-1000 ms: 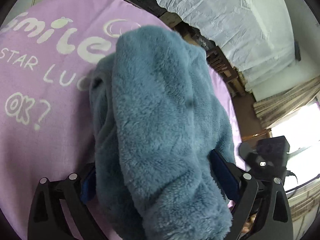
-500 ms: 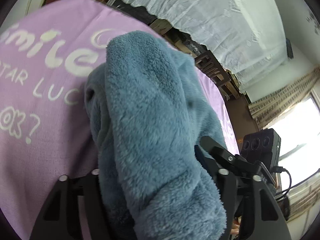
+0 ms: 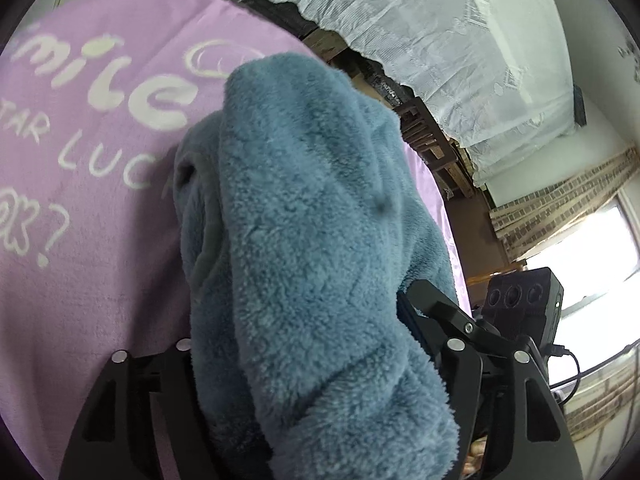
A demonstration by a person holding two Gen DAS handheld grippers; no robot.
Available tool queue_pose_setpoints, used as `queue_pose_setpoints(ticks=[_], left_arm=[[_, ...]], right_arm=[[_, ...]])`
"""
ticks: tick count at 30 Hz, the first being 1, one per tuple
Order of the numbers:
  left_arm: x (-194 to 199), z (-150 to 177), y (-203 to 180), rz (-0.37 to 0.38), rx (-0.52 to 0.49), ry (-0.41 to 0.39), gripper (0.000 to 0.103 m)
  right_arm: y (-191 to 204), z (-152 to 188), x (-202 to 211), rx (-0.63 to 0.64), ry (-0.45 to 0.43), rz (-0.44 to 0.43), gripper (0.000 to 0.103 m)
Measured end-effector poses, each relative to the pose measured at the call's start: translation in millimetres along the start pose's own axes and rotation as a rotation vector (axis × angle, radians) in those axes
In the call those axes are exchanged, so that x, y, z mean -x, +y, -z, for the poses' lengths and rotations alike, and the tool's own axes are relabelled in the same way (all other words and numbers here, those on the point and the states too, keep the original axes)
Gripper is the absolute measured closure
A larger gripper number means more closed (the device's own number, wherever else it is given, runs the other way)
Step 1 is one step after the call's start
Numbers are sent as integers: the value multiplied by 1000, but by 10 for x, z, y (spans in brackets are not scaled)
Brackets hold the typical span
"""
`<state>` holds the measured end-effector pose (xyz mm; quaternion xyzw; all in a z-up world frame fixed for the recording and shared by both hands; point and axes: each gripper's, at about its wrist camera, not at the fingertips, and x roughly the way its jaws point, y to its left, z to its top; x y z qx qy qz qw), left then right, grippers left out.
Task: Fold large clothes
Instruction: 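Grasp the jacket bundle with both grippers and lift it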
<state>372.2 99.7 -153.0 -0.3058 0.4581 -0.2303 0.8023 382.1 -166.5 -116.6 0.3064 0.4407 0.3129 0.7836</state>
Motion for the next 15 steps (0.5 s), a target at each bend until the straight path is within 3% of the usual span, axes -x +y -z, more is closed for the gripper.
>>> queue_pose_setpoints(ticks=[5,10,15], left_arm=[[5,-7,20,17,0,-3,38],[102,33,-119,6,-45,-29,46],[365,105,-300,61,-91,-80,46]], right_arm=[[-25,13,-55,-15,7,-10,27],[-4,30,-11,-10,-5,-22,36],[197,70,199,33,-53,-44,37]])
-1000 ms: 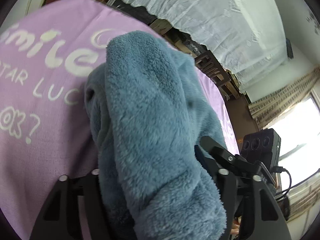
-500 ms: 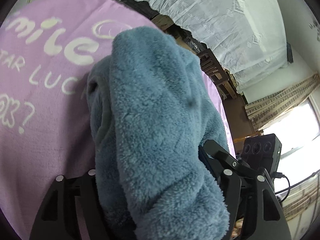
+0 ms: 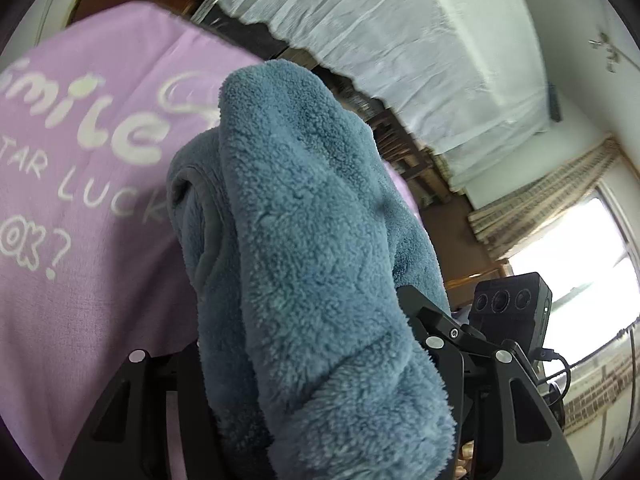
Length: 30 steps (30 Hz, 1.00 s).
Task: Fold large clothes
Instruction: 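Grasp the jacket bundle with both grippers and lift it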
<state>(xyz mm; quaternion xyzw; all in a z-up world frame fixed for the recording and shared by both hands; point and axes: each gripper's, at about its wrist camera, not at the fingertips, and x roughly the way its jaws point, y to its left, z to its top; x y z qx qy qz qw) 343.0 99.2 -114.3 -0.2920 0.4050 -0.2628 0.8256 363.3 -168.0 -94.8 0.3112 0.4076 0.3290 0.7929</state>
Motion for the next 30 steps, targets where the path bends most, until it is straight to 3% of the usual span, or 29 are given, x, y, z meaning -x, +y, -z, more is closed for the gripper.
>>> queue_pose_setpoints(ticks=[8,19,24,30], left_arm=[[522,440,-614,50,-124,-80,46],[893,1293,-1405,99,-229,-44,46],[771,1644,-1898,162,-309,13,46],[316,1985,-2454,221,-408,110,45]], right_arm=[[510,314,669,92,-131,-27,37],[865,1124,1767,113,-193,-12,37],[942,1537,2492,116,-276,50,37],[767,1924,3247,78,-391,142,37]])
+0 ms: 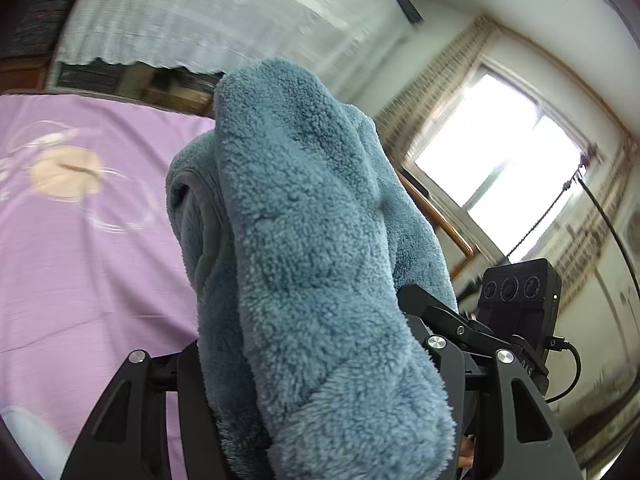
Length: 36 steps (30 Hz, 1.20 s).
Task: Fold large clothes
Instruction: 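Grasp the jacket bundle with both grippers and lift it, then lower the bundle onto the sheet and open both grippers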
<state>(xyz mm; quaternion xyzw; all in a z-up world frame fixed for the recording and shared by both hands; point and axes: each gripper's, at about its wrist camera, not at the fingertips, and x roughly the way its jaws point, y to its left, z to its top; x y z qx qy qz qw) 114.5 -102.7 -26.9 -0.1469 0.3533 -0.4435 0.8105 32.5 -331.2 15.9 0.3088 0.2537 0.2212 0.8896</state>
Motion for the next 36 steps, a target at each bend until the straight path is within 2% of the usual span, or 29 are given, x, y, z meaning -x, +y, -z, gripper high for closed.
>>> queue_pose_setpoints(ticks=[4,9,15,18,19,20,21,24,27,29,31,36], left_arm=[[-527,11,-208,41,-44,70,45],[-1123,39,-266,52,-59,166,45],[-1771,212,-77,35,-22,283,44],[-2046,311,125,-9,5,347,44],[-2157,367,219,-30,19,373,41],[-2171,407,247,-23,24,374,40],[-2175,405,274,-15,27,373,40],[-2190,396,253,-31,-4,370,38],[-2186,412,216,-40,-6,368,32],[-2151,387,200,-52,-11,357,28],[-1994,371,152,-83,-42,331,27],[-1653,381,-74,-213,-155,247,21]], right_arm=[[-329,37,408,-34,-55,68,37],[-829,116,675,-104,-81,147,37],[-1398,268,627,-206,-40,217,37],[-1701,350,517,-263,8,265,37],[-1776,382,468,-280,25,278,37],[-1832,405,318,-302,48,296,35],[-1952,505,296,-315,52,312,34],[-1972,523,279,-286,48,315,33],[-2009,535,258,-290,41,313,31],[-2003,504,267,-281,35,335,26],[-1932,526,332,-285,12,360,22],[-1729,540,679,-267,-54,402,21]])
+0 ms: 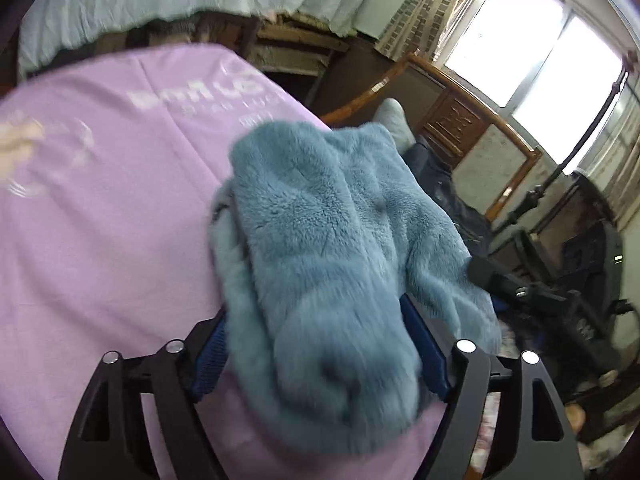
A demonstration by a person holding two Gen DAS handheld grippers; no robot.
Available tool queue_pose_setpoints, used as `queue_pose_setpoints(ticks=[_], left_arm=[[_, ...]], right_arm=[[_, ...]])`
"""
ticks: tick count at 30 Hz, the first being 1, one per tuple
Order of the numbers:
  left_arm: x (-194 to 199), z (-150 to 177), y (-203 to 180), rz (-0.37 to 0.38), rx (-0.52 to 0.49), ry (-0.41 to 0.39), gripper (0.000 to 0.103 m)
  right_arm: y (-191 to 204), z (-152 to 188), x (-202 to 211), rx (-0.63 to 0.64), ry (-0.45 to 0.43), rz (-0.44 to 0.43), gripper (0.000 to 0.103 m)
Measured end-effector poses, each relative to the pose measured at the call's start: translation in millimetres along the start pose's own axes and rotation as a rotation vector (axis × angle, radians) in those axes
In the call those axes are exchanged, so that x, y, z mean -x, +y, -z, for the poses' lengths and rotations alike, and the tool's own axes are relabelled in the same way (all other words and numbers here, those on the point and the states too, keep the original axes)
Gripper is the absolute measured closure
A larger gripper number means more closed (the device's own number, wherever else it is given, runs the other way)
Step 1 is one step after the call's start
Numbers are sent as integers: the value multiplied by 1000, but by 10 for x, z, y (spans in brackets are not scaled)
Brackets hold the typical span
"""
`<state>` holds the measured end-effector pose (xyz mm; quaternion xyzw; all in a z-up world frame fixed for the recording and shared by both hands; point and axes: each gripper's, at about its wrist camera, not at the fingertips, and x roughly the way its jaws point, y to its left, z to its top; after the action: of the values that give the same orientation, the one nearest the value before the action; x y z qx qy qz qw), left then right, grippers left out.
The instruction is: Fold large clothes
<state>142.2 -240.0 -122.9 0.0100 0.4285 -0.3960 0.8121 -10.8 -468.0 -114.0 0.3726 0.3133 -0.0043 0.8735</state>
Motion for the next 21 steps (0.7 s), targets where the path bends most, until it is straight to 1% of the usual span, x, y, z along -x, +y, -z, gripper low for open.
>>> queue_pose_setpoints(ticks=[1,2,3,5,6,7,10,12,17,21], left_arm=[[103,32,-57,-53,-23,-30,21],[160,59,-94,-85,-39,-48,20],[256,96,-167,-141,-69,-79,19],[411,167,-283,-217,-113,-127,12],[510,217,-344,-253,-136,-156,11],[585,244,-398,-275,-152,-177,8],[827,335,-552,-317,-187,-245,4],[989,404,-621,-337,-201,-287,4],[1357,517,-780,-379,-209,-358,4],[1550,585,-824,-392,-201,-399,4]], right_arm=[[29,11,72,7,-13,8,20],[59,38,159,18,-24,16,19],[98,64,216,25,-27,20,18],[161,113,320,45,-27,26,15],[207,137,354,53,-26,31,14],[271,178,402,68,-24,39,13],[486,270,511,113,-17,56,10],[645,323,608,154,-28,66,9],[1013,462,949,273,-106,116,5],[1166,567,1183,332,-160,149,5]])
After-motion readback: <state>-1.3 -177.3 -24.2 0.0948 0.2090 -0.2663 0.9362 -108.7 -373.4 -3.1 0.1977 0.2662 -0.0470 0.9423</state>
